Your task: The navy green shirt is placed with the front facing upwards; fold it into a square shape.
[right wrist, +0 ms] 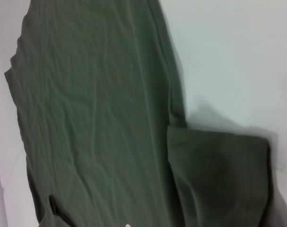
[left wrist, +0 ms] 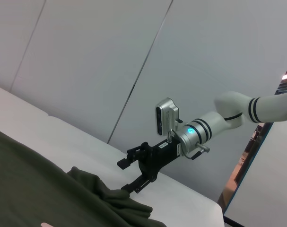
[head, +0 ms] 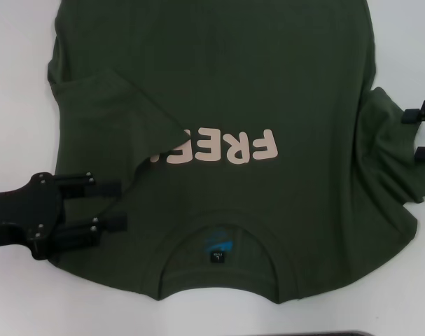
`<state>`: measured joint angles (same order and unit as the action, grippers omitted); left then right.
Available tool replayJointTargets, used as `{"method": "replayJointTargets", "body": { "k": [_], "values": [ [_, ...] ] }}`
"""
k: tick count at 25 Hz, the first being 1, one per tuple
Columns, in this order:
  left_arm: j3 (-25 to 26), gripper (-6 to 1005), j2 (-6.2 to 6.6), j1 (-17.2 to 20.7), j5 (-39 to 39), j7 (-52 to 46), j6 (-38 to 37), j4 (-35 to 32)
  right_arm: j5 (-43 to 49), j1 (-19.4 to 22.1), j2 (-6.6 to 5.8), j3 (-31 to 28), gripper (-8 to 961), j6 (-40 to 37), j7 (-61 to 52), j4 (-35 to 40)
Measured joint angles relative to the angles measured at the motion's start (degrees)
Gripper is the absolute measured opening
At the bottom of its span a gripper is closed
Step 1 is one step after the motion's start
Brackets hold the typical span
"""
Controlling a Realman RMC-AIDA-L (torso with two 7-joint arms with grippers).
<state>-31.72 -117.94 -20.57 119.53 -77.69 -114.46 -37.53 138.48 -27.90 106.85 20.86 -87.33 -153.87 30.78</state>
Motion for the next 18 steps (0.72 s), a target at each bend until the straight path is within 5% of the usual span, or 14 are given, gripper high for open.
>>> {"method": "replayJointTargets", "body": {
  "k": [13,18],
  "values": [
    [0.0,582,-0.02,-0.3,0.0,0.0,0.0,0.0,0.0,-0.2,-1.83,0.9,881,-1.2,2.0,1.9],
    [0.0,582,-0.07,-0.5,0.0,-0.2,-0.1,0.0,0.1,-0.6,-1.39,2.3,881,-1.0,3.9,2.6]
  ]
}}
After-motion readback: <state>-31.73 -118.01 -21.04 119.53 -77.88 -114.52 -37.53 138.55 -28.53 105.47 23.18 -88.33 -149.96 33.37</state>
